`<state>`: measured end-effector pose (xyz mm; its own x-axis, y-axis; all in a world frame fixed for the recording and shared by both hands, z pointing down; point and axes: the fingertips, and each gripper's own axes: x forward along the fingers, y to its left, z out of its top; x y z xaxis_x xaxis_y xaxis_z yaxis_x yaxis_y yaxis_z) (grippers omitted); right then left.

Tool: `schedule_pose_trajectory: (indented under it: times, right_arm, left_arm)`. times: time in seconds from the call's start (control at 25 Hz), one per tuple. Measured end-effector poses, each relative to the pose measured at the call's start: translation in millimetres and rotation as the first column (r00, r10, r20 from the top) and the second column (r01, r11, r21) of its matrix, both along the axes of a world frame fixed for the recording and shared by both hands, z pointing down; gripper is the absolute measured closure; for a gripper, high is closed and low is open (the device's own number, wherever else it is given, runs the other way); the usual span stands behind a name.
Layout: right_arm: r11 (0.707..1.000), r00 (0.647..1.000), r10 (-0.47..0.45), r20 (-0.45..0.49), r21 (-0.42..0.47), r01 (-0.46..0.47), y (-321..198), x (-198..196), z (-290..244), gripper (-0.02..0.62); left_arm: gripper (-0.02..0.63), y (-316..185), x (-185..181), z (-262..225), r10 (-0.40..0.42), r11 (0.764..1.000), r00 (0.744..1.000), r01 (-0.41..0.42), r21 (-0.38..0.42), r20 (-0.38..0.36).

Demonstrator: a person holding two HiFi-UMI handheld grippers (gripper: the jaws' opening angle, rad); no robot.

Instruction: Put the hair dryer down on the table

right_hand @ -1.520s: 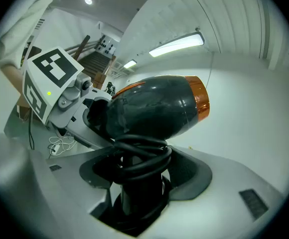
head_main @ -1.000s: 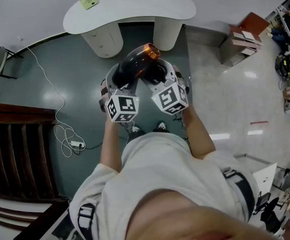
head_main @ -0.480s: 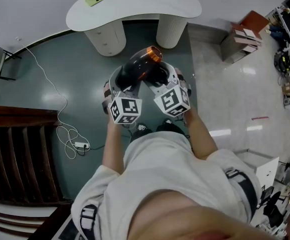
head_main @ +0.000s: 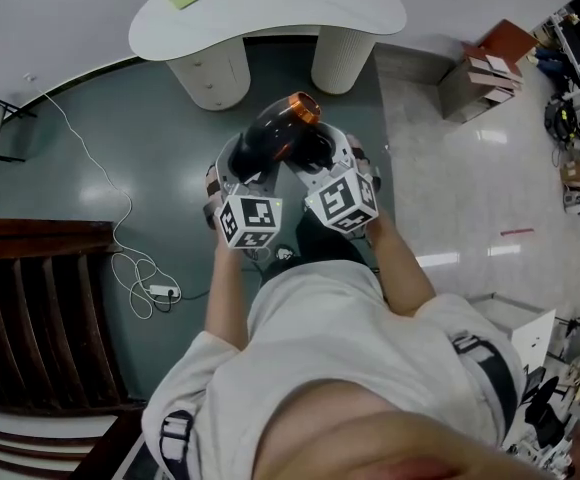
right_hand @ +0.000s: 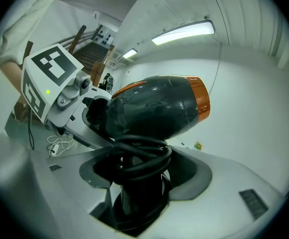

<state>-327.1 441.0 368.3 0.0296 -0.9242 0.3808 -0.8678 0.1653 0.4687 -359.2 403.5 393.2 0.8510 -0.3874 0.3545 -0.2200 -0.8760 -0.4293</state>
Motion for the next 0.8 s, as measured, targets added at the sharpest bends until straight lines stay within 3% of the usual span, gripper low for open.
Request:
schedule_pose_trajectory:
  times: [0.44, 0.8]
  right_arm:
    - [0.999, 0.999, -0.030, 0.018, 0.013, 0.030, -60.6, 46.4, 0.7, 0.313]
    - [0.998, 0.998, -0.059, 0.029, 0.013, 0.059, -107.0, 118.2, -3.1, 0.313]
  left_arm:
    - [0.279, -59.5, 44.6, -0.3, -0.032, 0.999, 0.999, 0.032, 0.013, 0.020]
    - [0.279, -104.8, 115.3, -4.1, -0.055, 0.998, 0.998, 0.055, 0.003, 0.031]
